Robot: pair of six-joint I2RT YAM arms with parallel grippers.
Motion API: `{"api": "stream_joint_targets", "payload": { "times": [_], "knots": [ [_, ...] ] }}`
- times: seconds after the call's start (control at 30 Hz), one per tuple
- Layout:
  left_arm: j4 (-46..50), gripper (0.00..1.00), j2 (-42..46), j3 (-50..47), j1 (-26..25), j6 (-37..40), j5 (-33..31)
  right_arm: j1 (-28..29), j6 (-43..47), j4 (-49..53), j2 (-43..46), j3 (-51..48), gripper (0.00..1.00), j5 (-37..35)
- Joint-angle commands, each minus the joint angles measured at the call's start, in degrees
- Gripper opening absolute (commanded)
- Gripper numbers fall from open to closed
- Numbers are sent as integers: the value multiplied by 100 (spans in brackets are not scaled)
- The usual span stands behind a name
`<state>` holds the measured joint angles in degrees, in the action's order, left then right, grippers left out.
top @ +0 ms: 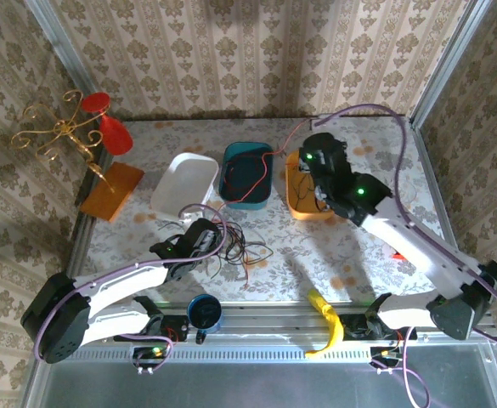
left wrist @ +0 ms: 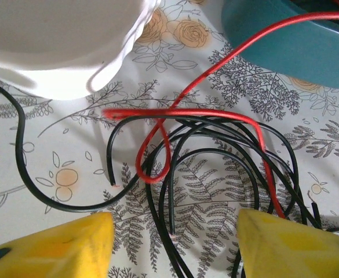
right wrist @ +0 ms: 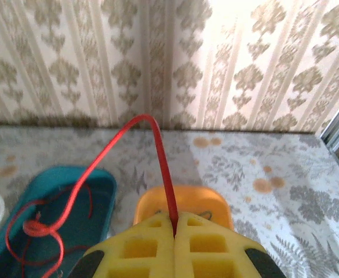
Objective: Untangle the cables
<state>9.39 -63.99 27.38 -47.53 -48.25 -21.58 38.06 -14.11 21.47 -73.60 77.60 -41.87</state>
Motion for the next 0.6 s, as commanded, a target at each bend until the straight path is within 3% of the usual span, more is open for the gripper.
{"api": "stream_joint_targets", "payload": {
  "times": [0.0, 0.27, 0.57],
  "knots": [
    [46, 57, 70, 13, 16, 87, -5, -69, -220, -483, 280, -128, 0, -196],
    [-115, 65, 44, -17, 8, 152, 62, -299, -90, -574, 131, -112, 0, 1816],
    [-490, 79, 215, 49, 19, 946, 17, -291, -100, -378, 320, -109, 0, 2007]
  ]
}}
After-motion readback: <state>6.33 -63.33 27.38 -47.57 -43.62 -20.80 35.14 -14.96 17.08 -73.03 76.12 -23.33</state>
